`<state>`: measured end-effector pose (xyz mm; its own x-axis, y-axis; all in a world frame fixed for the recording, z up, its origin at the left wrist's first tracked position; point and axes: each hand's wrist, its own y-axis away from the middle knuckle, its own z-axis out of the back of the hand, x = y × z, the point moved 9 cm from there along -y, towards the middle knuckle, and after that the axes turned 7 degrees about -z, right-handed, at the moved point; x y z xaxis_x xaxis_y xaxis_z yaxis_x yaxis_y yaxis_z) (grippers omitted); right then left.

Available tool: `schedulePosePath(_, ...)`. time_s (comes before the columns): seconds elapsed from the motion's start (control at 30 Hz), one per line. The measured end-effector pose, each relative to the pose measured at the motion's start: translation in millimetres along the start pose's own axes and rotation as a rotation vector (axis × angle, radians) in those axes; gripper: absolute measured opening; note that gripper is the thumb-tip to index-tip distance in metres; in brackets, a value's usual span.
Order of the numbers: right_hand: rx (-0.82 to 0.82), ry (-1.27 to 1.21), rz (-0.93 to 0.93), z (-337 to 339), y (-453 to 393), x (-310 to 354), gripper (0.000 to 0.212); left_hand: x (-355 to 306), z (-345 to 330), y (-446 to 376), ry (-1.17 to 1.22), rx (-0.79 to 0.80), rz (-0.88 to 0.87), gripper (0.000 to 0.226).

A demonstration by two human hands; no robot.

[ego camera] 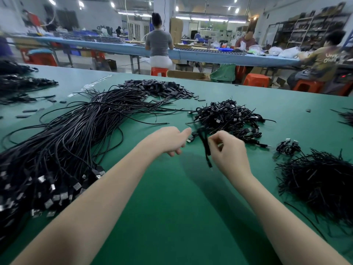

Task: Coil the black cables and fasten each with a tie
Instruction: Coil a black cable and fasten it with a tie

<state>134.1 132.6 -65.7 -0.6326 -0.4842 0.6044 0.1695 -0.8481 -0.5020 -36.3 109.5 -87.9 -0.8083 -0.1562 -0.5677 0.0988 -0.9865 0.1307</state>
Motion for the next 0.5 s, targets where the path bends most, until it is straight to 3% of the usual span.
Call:
schedulePosePath(0.13, -0.172, -0.119, -0.274, 34.4, -53.4, -30.6, 0.018, 20.5, 60.6, 6.2, -0.368, -0.201, 0.028, 0.054)
schedulePosePath(0.23, 0.003, -0.735, -0.696, 14.3, -80.8, -62.5, 0.043, 59.7, 99.3, 15.7, -0.574, -0.267, 0.181, 0.045)
schedulePosePath(0.27, 0.088, -0.762, -0.787, 3.4, -77.0, -64.9, 0.055, 76.0, 111.4, 19.9, -0.632, -0.279, 0.239, 0.040)
schedulePosePath(0.3, 0.164, -0.643, -0.801, -6.0, -69.7, -64.8, 0.067, 93.0, 123.5, 25.5, -0.685, -0.289, 0.300, 0.035)
schedulePosePath(0.37, 0.247, -0.331, -0.648, -22.7, -44.8, -59.2, 0.079, 130.0, 141.9, 37.8, -0.767, -0.281, 0.441, 0.030)
schedulePosePath(0.5, 0.294, 0.104, -0.232, -58.9, 15.4, -40.5, 0.060, 173.4, 154.1, 53.7, -0.801, -0.219, 0.564, 0.041)
